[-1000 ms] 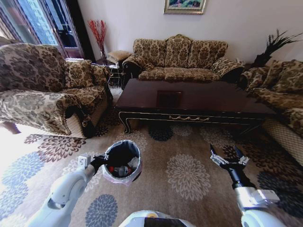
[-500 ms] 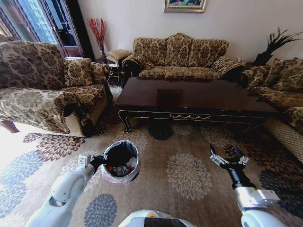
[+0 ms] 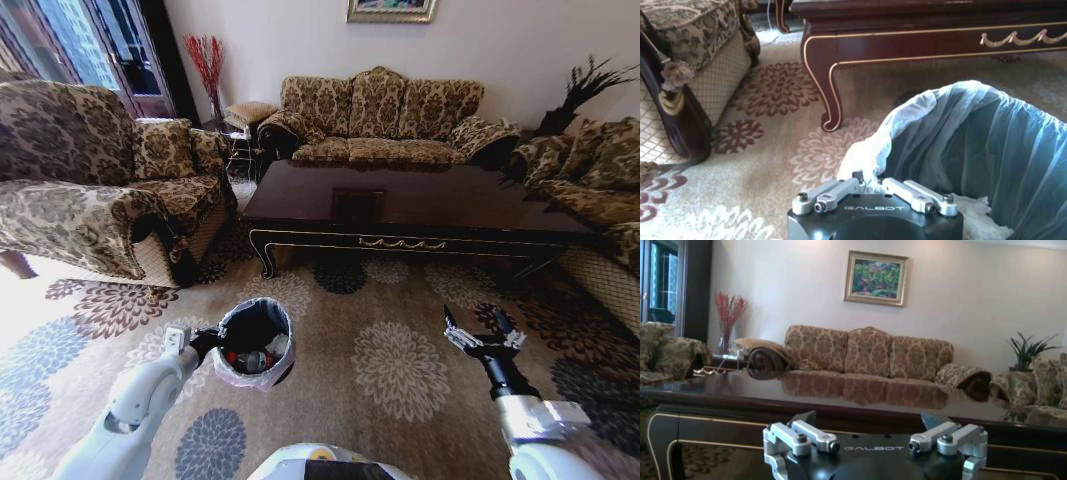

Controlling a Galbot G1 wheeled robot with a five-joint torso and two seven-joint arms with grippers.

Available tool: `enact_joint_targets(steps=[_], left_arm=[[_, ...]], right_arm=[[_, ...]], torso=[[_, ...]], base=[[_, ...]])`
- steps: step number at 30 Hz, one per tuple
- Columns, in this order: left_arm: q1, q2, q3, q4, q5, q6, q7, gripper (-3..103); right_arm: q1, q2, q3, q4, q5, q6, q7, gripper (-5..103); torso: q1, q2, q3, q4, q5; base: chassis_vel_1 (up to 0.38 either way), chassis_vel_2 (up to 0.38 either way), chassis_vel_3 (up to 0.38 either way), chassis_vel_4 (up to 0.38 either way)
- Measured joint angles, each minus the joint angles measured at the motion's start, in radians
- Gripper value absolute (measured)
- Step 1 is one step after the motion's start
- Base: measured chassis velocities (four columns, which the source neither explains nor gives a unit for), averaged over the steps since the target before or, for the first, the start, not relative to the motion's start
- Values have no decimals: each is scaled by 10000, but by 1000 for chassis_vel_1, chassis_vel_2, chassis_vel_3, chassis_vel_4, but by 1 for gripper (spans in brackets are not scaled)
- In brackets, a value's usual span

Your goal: Move to the front of the table and place the trash on the table into the trash bin.

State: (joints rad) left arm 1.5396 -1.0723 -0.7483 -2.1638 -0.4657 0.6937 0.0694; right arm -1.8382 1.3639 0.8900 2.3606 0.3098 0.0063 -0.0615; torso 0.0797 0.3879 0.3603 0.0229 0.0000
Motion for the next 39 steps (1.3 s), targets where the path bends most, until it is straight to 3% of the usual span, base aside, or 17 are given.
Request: enact_joint_targets(steps=[39], left_arm=[[354,-207,-49,-77,327,-219,236,0]], right_arm=[[0,0,1,0,0,0,0,100]], torso=[[-507,-1530,-1022,0,0]], base=[[-29,28,28,-32]])
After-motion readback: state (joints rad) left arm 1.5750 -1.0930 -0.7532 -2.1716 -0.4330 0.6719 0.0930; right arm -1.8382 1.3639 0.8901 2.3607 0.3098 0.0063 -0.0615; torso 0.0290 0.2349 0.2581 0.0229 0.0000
